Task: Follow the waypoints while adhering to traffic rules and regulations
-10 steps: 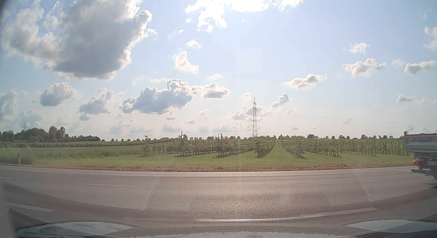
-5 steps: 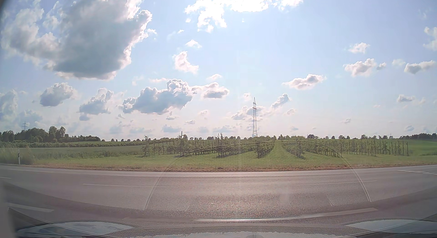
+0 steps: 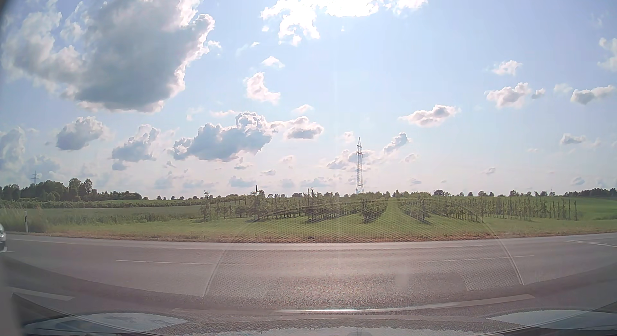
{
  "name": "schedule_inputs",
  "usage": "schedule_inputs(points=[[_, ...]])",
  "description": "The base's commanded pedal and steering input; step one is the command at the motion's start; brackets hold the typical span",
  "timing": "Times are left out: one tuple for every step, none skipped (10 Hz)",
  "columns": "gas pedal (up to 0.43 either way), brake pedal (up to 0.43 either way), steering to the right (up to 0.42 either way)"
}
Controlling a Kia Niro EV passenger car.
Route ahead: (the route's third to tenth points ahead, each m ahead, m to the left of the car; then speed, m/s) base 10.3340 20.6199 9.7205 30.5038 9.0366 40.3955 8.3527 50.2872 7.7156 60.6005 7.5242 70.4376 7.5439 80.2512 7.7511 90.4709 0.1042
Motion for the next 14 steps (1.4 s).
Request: schedule_inputs(points=[[0.000,0.018,0.000],[0.000,0.018,0.000],[0.000,0.018,0.000],[0.000,0.018,0.001],[0.000,0.018,0.000],[0.000,0.024,0.000],[0.000,0.030,0.000],[0.000,0.043,0.000],[0.000,0.091,0.001],[0.000,0.140,0.000],[0.000,0.183,0.000],[0.000,0.207,0.000],[0.000,0.226,0.000],[0.000,0.232,0.000]])
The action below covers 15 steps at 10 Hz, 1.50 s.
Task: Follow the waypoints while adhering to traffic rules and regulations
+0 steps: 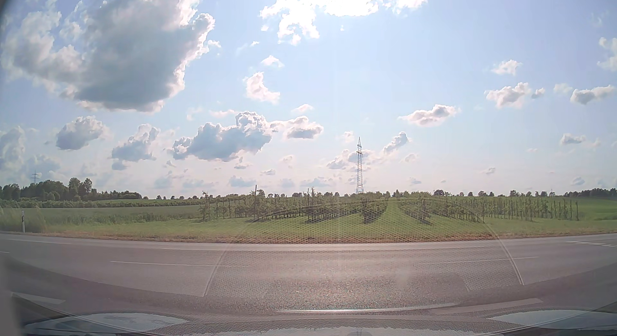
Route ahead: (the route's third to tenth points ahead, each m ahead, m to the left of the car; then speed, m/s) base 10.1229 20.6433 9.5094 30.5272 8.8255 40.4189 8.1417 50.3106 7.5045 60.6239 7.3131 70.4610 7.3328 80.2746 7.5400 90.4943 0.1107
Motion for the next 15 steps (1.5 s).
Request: schedule_inputs(points=[[0.000,0.232,0.000],[0.000,0.232,0.000],[0.000,0.232,0.000],[0.000,0.244,0.000],[0.000,0.274,0.000],[0.000,0.280,0.000],[0.000,0.293,0.000],[0.000,0.329,0.000],[0.000,0.451,0.000],[0.000,0.518,0.000],[0.000,0.555,0.000],[0.000,0.561,0.000],[0.000,0.561,0.000],[0.000,0.561,0.000],[0.000,0.561,0.000]])
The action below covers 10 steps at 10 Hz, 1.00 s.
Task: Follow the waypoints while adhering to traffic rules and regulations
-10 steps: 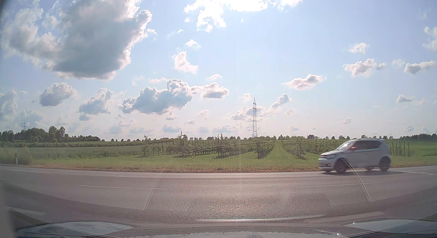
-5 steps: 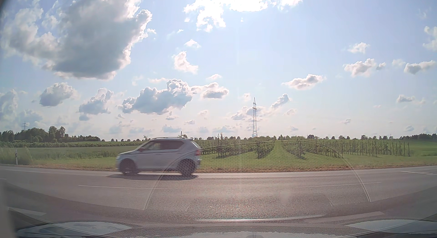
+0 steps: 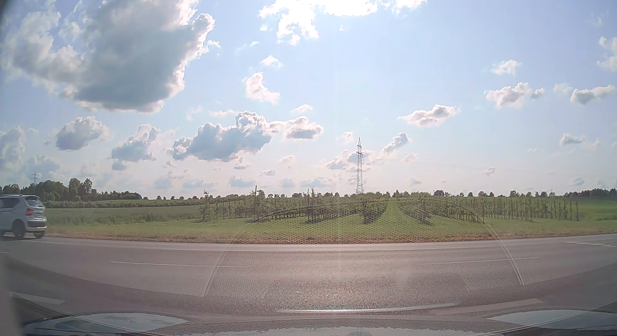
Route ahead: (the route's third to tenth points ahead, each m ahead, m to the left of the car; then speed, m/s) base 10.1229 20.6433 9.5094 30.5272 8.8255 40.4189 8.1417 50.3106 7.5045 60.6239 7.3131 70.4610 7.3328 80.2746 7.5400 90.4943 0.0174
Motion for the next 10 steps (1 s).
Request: schedule_inputs(points=[[0.000,0.561,0.000],[0.000,0.561,0.000],[0.000,0.555,0.000],[0.000,0.555,0.000],[0.000,0.549,0.000],[0.000,0.543,0.000],[0.000,0.524,0.000],[0.000,0.482,0.000],[0.000,0.445,0.000],[0.000,0.366,0.000]])
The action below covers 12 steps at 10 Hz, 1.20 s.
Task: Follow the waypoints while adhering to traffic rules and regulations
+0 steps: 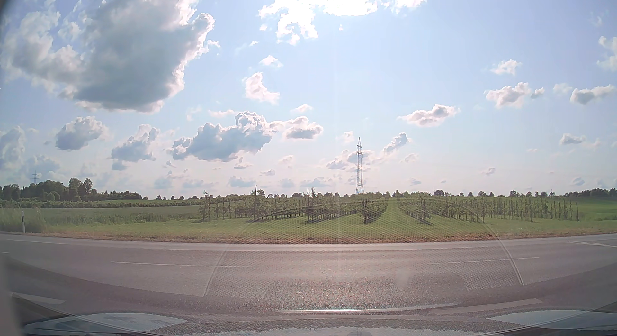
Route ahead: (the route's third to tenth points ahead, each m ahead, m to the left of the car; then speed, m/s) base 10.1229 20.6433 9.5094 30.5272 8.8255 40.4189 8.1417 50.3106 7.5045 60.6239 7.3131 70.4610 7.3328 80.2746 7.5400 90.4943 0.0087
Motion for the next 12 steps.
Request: schedule_inputs(points=[[0.000,0.366,0.000],[0.000,0.396,0.000],[0.000,0.427,0.000],[0.000,0.451,0.000],[0.000,0.457,0.000],[0.000,0.457,0.000],[0.000,0.451,0.000],[0.000,0.445,0.000],[0.000,0.433,0.000],[0.000,0.415,0.000],[0.000,0.409,0.000],[0.000,0.409,0.000]])
